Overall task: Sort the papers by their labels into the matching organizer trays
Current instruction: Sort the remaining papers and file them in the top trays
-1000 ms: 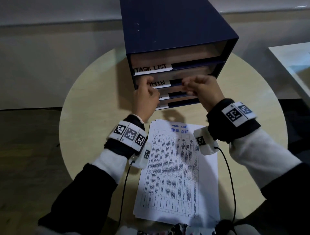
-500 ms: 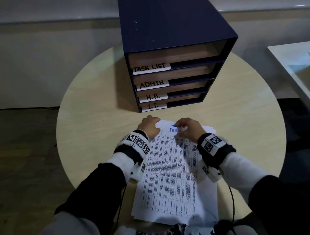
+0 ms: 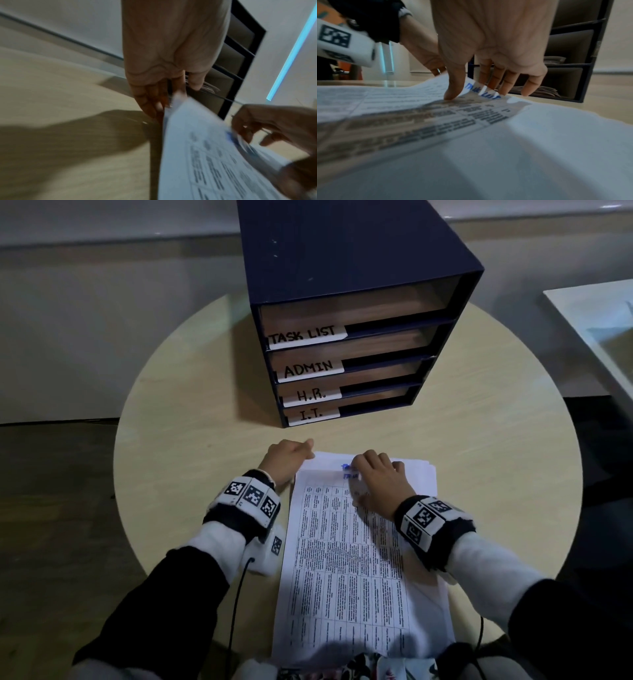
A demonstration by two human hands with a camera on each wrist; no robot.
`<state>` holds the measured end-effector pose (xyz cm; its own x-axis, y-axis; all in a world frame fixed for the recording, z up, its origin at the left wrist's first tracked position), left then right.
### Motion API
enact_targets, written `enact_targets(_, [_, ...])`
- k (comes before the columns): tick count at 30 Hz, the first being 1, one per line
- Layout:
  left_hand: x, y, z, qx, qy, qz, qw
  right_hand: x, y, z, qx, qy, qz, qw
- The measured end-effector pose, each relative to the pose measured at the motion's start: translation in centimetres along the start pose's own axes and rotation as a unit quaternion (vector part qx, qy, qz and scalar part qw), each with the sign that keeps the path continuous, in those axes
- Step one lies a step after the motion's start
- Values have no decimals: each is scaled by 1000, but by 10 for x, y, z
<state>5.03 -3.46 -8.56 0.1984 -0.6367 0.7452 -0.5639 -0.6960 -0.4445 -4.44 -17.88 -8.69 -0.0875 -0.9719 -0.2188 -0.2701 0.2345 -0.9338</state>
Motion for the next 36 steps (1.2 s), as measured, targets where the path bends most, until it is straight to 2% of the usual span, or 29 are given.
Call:
enact_targets(3, [-2, -9, 5, 39, -11, -64, 997, -12, 0, -6, 36, -45, -27, 998])
enact_targets(5, [0, -9, 3, 35, -4, -66, 997, -20, -2, -9, 95, -87, -61, 990])
enact_targets(7, [2, -8, 4, 16, 12, -50, 999, -23, 0, -12, 113, -115, -77, 984])
enact_targets(10, [7, -5, 0, -14, 32, 45, 998, -26, 1, -15, 125, -140, -71, 980])
enact_targets(12, [3, -1, 2, -32, 28, 47, 998, -25, 3, -14, 132, -136, -64, 980])
enact_targets(15, [-6, 0, 2, -27, 0, -7, 1000, -25, 5, -13, 145, -122, -44, 981])
enact_targets(19, [-7, 4, -2, -57, -48, -75, 994, -22, 6, -14, 155, -119, -4, 981])
enact_targets(23, [-4, 4, -2, -94, -71, -48, 992, -17, 7, -10, 152, -122, 5, 981])
enact_targets(25, [-3, 3, -2, -92, -68, -34, 993, -17, 8, -10, 159, -130, -9, 979])
enact_targets(28, [-9, 3, -1, -73, -70, -59, 993, -20, 5, -12, 198, -145, -24, 969])
enact_targets(33, [-14, 3, -2, -60, -63, -77, 993, -24, 3, -21, 297, -171, -79, 936])
enact_targets(36, [-11, 2, -5, -61, -46, -95, 993, -28, 2, -23, 311, -182, -103, 927])
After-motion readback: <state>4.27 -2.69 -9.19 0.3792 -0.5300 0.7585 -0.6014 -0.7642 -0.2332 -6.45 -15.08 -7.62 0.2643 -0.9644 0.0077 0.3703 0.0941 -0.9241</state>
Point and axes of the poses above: each hand's wrist, its own z-axis towards the middle knuckle, its own y-axis out of the palm, x = y × z, the point moved 6 cm from there along z, towards the middle knuckle
